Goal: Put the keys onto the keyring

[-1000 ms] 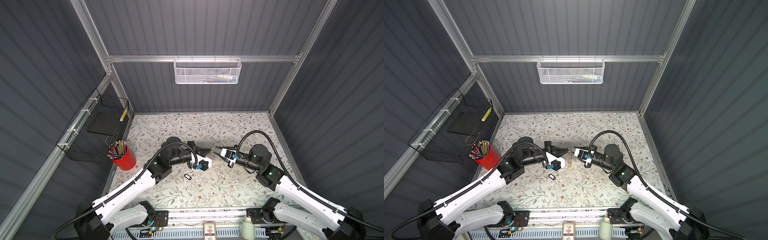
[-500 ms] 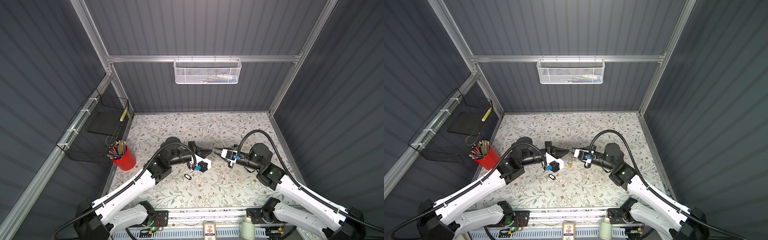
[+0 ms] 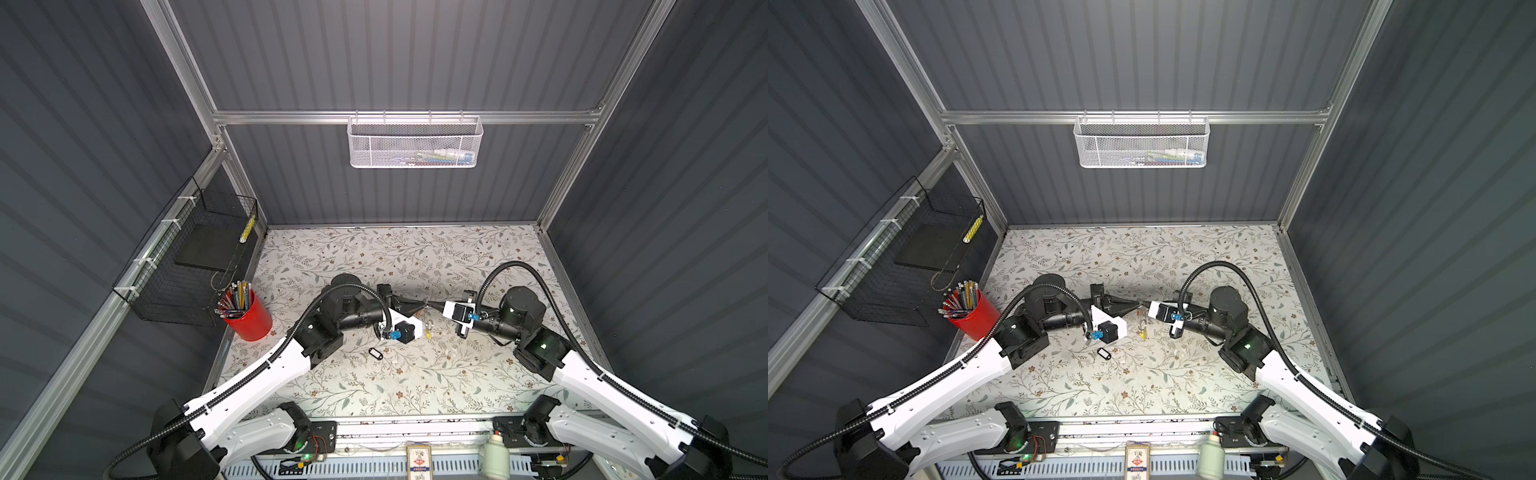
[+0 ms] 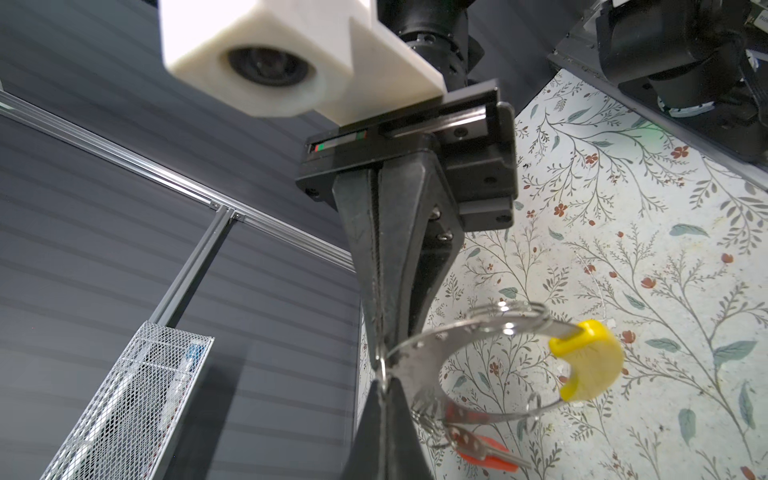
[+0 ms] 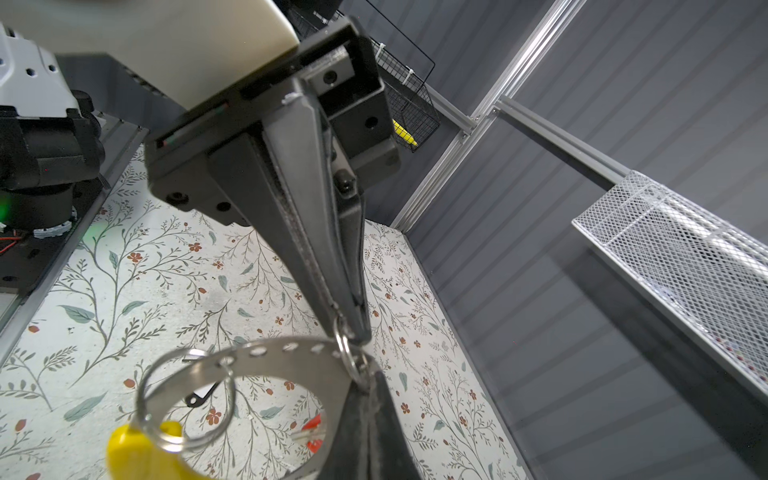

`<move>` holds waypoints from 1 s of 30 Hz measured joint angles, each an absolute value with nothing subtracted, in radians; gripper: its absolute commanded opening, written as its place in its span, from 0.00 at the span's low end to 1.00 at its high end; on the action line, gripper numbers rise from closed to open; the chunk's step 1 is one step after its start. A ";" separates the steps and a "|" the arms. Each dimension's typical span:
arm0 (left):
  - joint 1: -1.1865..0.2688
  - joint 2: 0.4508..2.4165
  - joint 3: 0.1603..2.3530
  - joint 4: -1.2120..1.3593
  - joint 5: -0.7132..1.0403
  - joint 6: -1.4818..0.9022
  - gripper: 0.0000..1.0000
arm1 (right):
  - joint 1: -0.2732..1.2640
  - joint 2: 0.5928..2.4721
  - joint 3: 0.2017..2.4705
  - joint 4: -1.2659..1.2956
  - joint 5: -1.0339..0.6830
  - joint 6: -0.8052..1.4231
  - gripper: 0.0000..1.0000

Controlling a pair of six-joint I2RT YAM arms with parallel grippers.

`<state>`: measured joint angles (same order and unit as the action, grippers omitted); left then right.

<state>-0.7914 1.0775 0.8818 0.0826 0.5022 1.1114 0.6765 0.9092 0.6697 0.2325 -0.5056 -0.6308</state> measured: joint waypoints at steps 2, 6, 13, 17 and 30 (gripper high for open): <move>-0.791 1.078 0.883 0.080 0.503 1.104 0.00 | 0.677 0.908 0.670 0.230 -0.507 -0.632 0.09; -0.791 1.083 0.892 0.070 0.503 1.095 0.00 | 0.677 0.903 0.670 0.223 -0.512 -0.630 0.23; -0.791 1.089 0.899 0.059 0.503 1.091 0.00 | 0.677 0.892 0.670 0.217 -0.515 -0.635 0.15; -0.791 1.091 0.903 0.042 0.503 1.091 0.00 | 0.677 0.892 0.670 0.215 -0.518 -0.636 0.16; -0.791 1.098 0.915 0.017 0.519 1.088 0.00 | 0.675 0.895 0.673 0.213 -0.521 -0.651 0.02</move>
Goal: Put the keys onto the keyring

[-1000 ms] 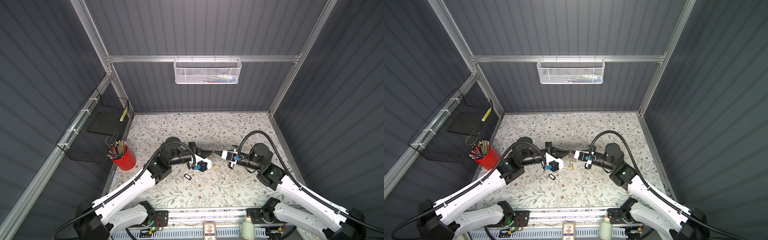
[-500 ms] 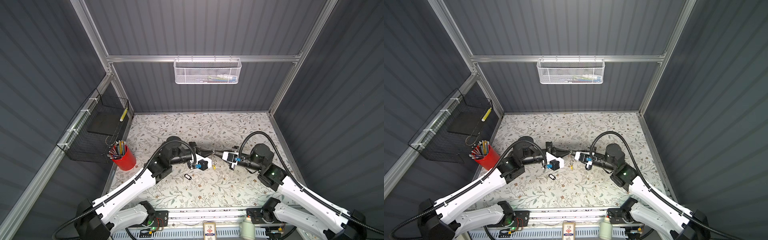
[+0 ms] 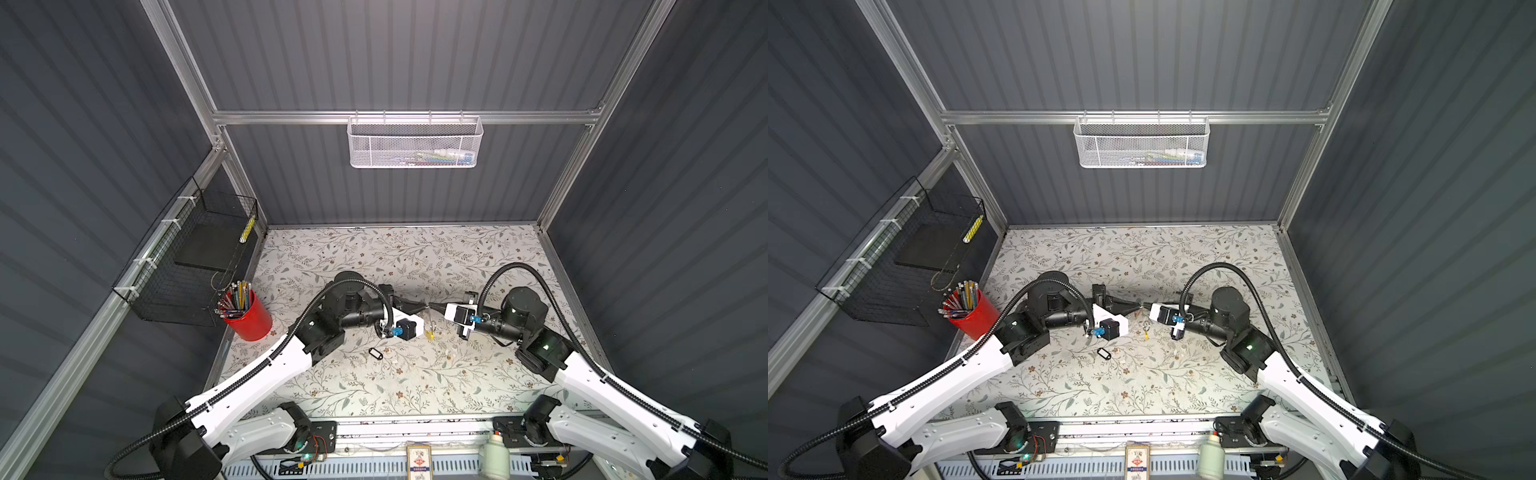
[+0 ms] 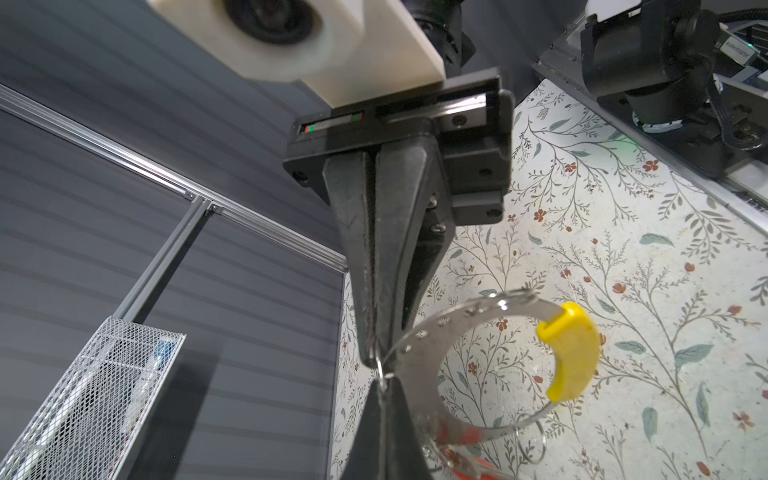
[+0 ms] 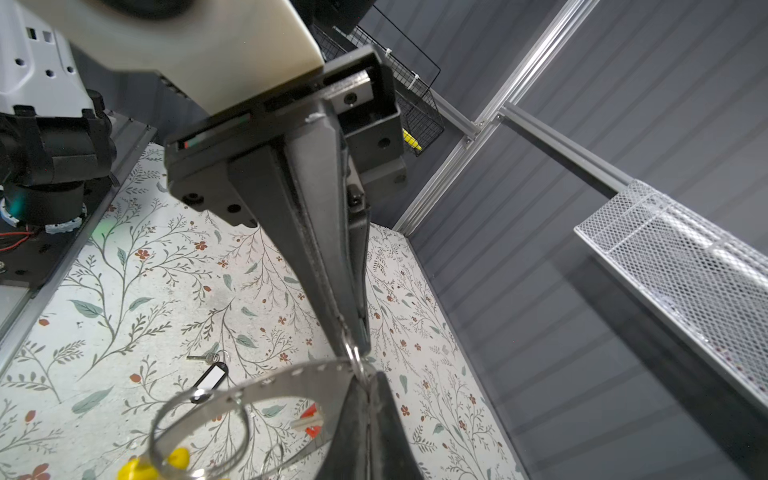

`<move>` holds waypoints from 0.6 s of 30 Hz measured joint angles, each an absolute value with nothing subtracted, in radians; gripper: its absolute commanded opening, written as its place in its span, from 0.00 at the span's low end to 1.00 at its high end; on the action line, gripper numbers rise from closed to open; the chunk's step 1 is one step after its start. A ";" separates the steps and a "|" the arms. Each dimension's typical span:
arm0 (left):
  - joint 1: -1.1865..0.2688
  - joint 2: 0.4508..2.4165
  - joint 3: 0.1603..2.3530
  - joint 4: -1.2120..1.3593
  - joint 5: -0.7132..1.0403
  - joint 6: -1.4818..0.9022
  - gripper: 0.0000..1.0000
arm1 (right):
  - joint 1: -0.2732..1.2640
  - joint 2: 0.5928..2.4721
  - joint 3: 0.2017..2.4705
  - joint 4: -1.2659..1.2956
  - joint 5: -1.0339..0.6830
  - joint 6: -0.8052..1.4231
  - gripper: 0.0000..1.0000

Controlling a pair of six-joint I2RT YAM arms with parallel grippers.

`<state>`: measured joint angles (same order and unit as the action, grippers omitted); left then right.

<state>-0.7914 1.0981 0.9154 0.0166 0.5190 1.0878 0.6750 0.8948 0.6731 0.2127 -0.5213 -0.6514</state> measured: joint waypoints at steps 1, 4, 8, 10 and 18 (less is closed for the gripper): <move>-0.791 1.098 0.916 0.015 0.519 1.087 0.00 | 0.675 0.896 0.674 0.212 -0.521 -0.653 0.01; -0.791 1.098 0.916 0.015 0.517 1.087 0.00 | 0.675 0.897 0.675 0.210 -0.520 -0.656 0.00; -0.791 1.098 0.917 0.015 0.506 1.082 0.18 | 0.675 0.897 0.675 0.207 -0.516 -0.654 0.00; -0.791 1.098 0.920 0.015 0.491 1.079 0.21 | 0.676 0.899 0.675 0.202 -0.512 -0.649 0.00; -0.791 1.070 0.920 0.014 0.411 1.056 0.27 | 0.677 0.903 0.675 0.202 -0.488 -0.626 0.00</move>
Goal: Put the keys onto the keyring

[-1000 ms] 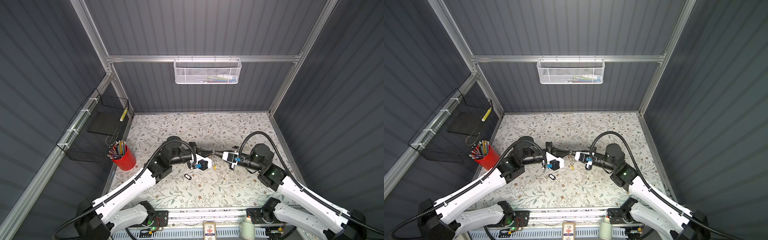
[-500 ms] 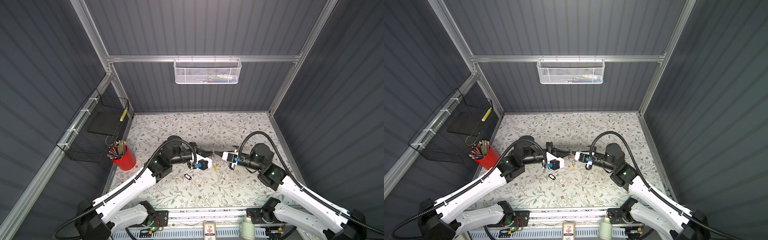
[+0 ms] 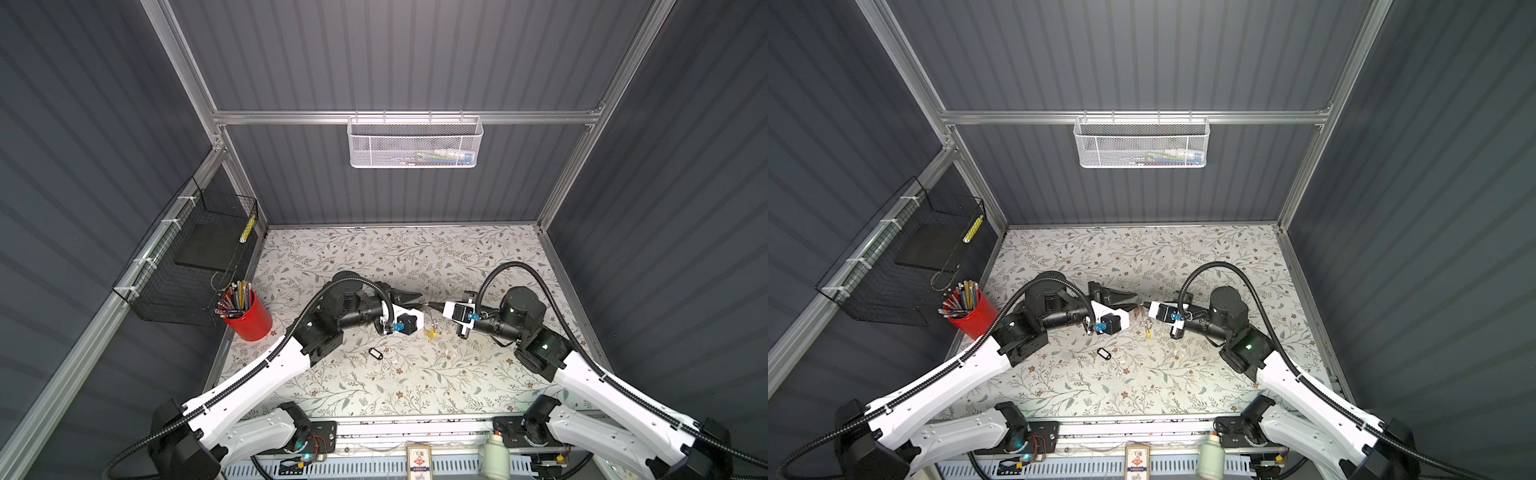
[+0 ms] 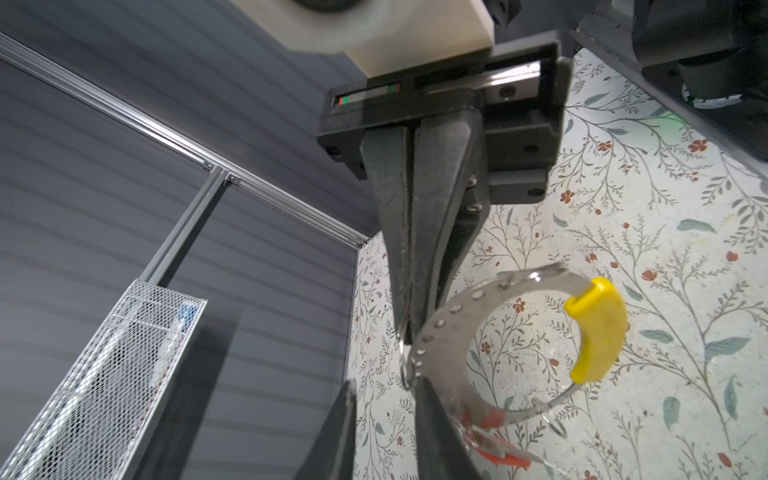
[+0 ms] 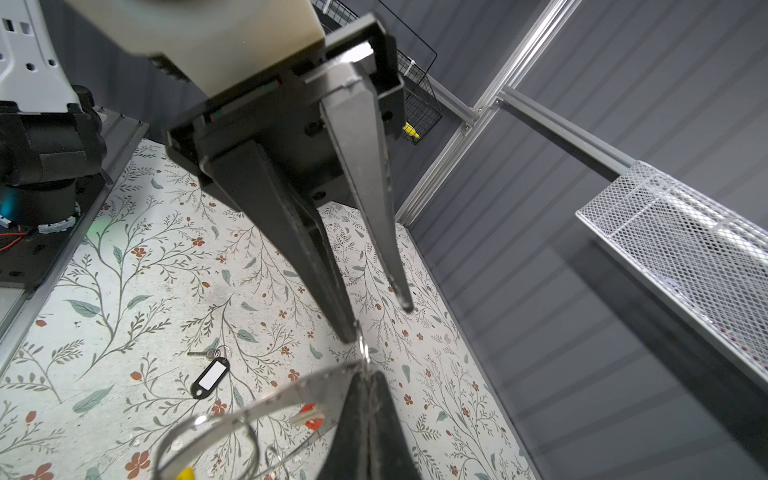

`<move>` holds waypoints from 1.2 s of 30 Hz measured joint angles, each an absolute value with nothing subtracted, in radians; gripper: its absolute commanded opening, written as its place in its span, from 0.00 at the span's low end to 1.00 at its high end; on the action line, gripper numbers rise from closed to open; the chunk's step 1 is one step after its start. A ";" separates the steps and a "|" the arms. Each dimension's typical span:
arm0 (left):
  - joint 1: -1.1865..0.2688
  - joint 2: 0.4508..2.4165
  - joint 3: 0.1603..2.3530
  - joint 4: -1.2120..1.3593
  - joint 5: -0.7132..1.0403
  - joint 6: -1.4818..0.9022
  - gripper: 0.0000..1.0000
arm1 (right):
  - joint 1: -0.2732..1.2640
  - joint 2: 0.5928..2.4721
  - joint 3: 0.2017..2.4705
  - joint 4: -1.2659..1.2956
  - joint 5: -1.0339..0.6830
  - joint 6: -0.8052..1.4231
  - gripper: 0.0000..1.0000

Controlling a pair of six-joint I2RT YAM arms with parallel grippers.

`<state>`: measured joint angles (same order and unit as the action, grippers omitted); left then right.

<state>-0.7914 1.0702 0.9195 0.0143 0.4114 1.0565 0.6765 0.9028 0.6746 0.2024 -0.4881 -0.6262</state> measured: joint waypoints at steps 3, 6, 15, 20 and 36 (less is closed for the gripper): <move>-0.791 1.041 0.919 0.009 0.399 1.044 0.27 | 0.677 0.905 0.675 0.205 -0.482 -0.620 0.00; -0.791 1.026 0.919 -0.003 0.393 1.034 0.26 | 0.677 0.909 0.675 0.212 -0.482 -0.613 0.00; -0.791 1.029 0.919 -0.036 0.397 0.988 0.21 | 0.677 0.912 0.675 0.233 -0.479 -0.582 0.00; -0.791 1.031 0.919 -0.037 0.396 0.937 0.19 | 0.677 0.912 0.672 0.277 -0.479 -0.536 0.00; -0.791 0.983 0.784 0.179 0.374 0.656 0.13 | 0.676 0.907 0.612 0.448 -0.550 -0.331 0.00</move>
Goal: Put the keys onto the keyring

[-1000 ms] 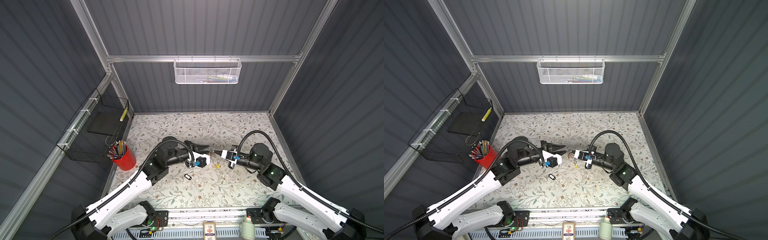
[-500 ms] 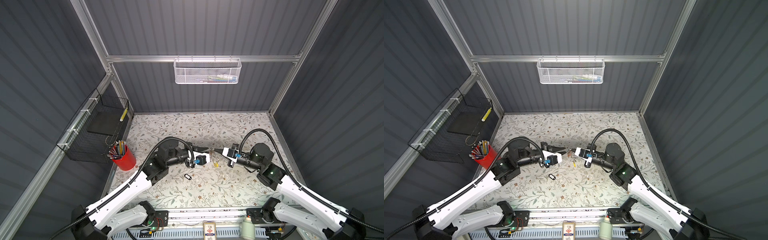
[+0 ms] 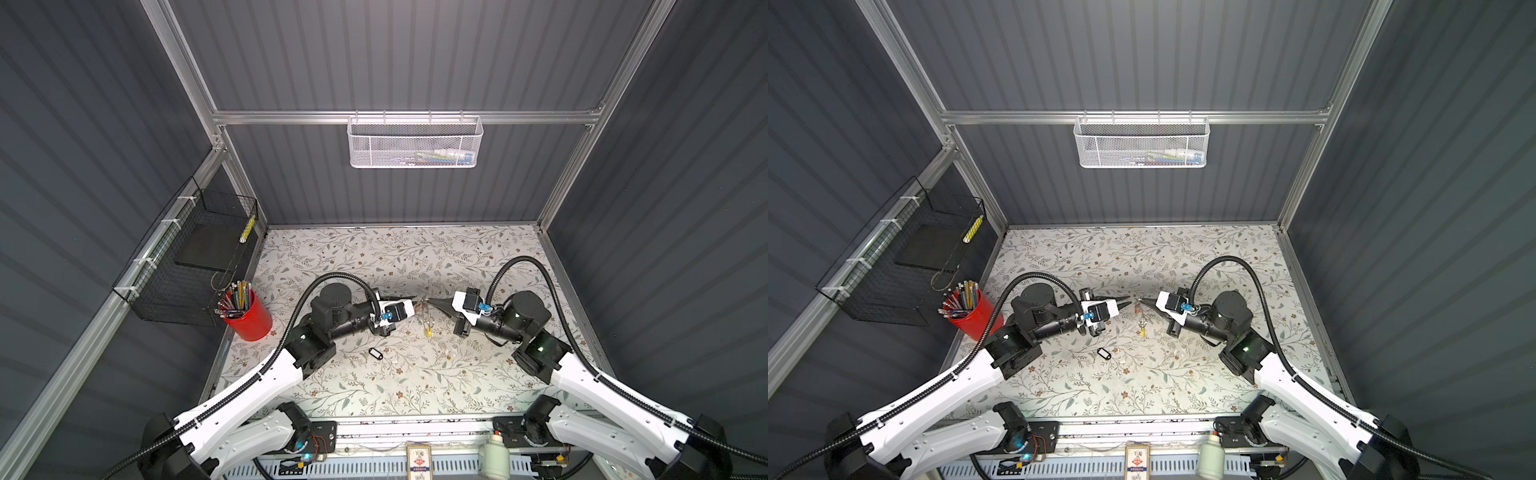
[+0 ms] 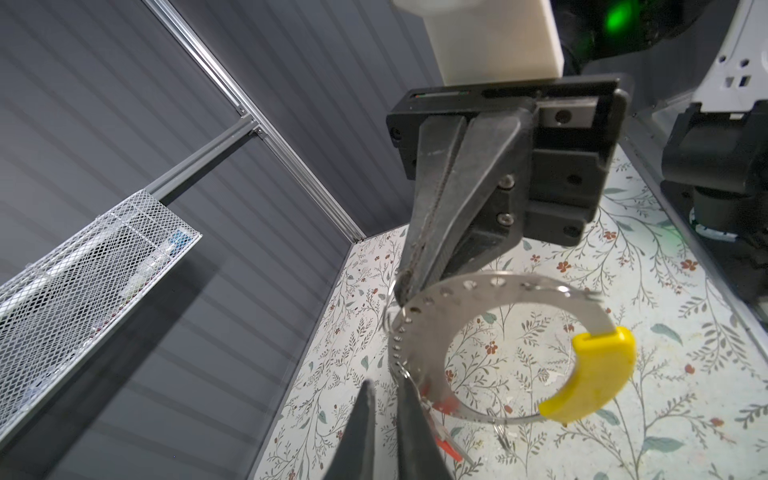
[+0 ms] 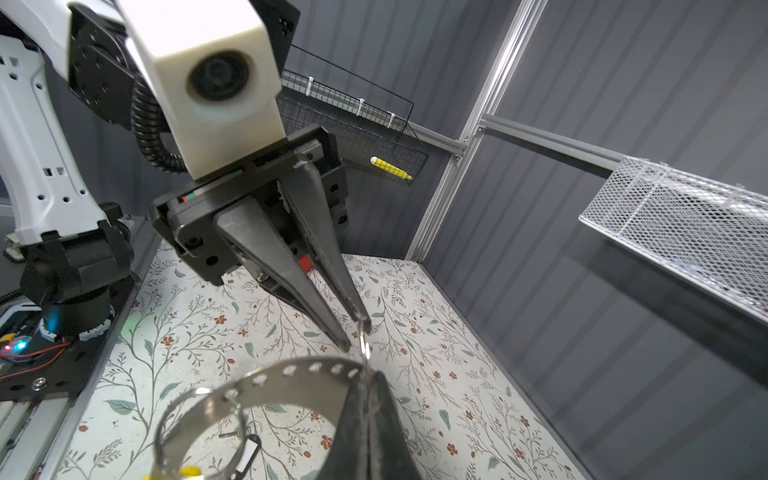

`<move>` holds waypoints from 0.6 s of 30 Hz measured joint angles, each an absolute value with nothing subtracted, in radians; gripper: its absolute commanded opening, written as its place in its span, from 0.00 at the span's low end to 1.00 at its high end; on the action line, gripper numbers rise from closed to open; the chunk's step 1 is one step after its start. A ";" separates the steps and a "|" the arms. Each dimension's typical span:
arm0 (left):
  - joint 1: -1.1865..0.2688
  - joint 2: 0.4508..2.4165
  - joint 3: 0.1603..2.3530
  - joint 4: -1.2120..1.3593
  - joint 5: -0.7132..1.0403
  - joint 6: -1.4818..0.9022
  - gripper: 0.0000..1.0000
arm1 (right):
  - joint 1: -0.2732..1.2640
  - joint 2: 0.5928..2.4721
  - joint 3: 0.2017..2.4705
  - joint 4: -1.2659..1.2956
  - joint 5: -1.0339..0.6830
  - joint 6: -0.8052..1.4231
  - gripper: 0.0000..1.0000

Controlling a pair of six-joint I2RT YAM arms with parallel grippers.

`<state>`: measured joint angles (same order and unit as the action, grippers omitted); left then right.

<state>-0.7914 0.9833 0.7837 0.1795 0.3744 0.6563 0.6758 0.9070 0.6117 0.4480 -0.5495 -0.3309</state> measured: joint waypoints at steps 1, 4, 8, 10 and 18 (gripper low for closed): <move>-0.791 0.981 0.782 0.187 0.377 0.645 0.13 | 0.675 0.907 0.610 0.458 -0.555 -0.322 0.00; -0.790 0.981 0.780 0.214 0.391 0.615 0.13 | 0.673 0.907 0.603 0.503 -0.568 -0.297 0.00; -0.782 0.981 0.780 0.244 0.419 0.581 0.12 | 0.661 0.912 0.591 0.565 -0.591 -0.255 0.00; -0.780 0.982 0.779 0.258 0.429 0.566 0.12 | 0.657 0.919 0.591 0.592 -0.605 -0.233 0.00; -0.777 1.008 0.778 0.312 0.471 0.537 0.11 | 0.653 0.948 0.591 0.652 -0.637 -0.181 0.00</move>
